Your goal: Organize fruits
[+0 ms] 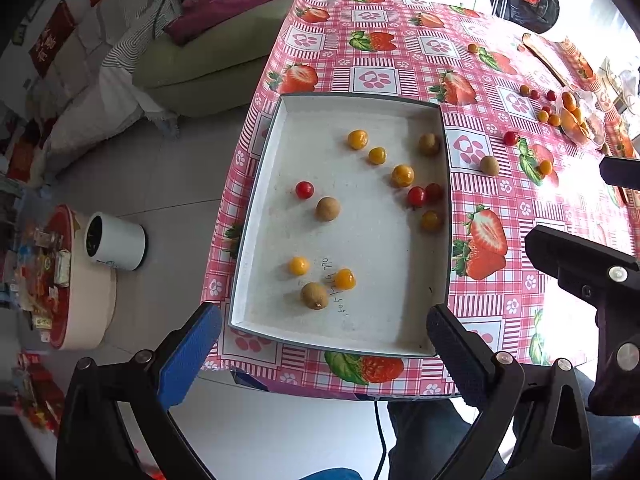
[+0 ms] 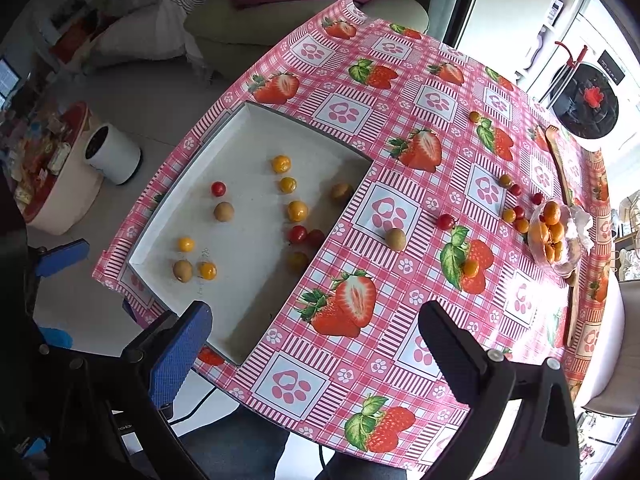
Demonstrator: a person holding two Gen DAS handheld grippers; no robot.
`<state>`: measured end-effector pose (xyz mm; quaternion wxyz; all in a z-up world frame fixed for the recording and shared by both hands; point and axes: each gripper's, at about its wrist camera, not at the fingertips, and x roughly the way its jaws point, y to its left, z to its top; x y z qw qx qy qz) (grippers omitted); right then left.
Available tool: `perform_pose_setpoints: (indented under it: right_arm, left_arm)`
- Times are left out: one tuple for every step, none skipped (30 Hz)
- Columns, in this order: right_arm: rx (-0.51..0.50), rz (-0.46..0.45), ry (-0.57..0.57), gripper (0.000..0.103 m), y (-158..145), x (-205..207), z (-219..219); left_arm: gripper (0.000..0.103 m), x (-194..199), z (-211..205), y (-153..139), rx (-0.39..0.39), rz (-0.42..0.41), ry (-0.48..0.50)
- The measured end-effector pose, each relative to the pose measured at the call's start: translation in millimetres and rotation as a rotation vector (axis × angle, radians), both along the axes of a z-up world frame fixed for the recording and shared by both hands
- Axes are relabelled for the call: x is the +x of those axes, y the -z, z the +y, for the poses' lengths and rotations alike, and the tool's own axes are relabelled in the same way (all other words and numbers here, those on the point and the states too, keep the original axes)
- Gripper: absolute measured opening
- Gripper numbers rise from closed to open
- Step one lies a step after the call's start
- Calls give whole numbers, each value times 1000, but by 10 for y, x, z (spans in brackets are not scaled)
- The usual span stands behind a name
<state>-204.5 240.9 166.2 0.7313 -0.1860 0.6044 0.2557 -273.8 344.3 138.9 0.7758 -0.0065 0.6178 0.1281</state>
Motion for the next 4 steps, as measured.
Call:
perform_pose_setpoints:
  right_arm:
    - [0,1,-1,103,3,2,-1]
    - [-1,1,-2,103,8,-2,-1]
    - [-1,2,-3,103,13,-7,0]
    - [-1,3,-3,103,15,-9,2]
  left_arm:
    - [103,-5,-9,-10,0,-7,1]
    - [103,-5,-16,-18,-3,-12,5]
    - [103,-4,-20,-22,-7,-13,8]
    - [103,-3,-26,-23,-7,-13,8]
